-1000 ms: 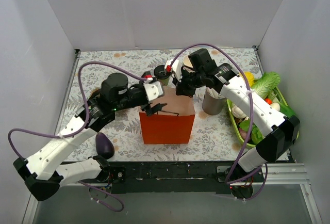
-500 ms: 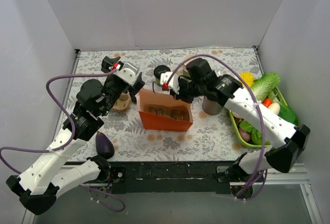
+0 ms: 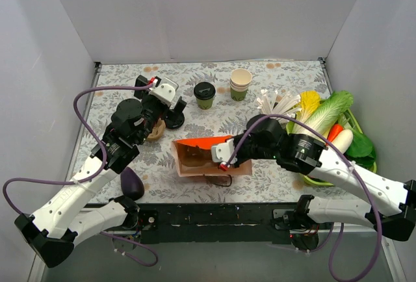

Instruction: Pack the takeout coffee

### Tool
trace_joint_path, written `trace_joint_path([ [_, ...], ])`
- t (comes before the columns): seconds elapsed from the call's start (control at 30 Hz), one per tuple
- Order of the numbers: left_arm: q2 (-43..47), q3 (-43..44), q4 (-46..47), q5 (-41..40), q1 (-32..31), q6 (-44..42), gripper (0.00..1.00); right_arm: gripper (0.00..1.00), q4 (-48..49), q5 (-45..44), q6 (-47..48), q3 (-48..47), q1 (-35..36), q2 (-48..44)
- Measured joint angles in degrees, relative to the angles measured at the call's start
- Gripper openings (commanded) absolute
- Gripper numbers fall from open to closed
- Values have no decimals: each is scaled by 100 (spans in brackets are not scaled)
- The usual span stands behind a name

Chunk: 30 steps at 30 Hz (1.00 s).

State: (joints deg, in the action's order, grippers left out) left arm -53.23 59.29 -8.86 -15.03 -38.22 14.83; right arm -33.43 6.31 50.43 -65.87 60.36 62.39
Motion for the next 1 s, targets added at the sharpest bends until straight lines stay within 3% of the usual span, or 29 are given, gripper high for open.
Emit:
trace_joint_path([
  [0.17, 61, -199, -214, 9, 31, 278, 94, 1, 162, -55, 293, 485, 343, -509],
  [0.7, -9, -525, -584, 227, 63, 785, 94, 1, 162, 92, 398, 603, 551, -675],
  [0.87, -232, -317, -590, 247, 168, 750, 95, 1, -382, 769, 225, -188, 4, 63],
  [1.0, -501, 109, -623, 330, 398, 758, 95, 1, -1152, 1574, 22, -1652, -927, 1255],
])
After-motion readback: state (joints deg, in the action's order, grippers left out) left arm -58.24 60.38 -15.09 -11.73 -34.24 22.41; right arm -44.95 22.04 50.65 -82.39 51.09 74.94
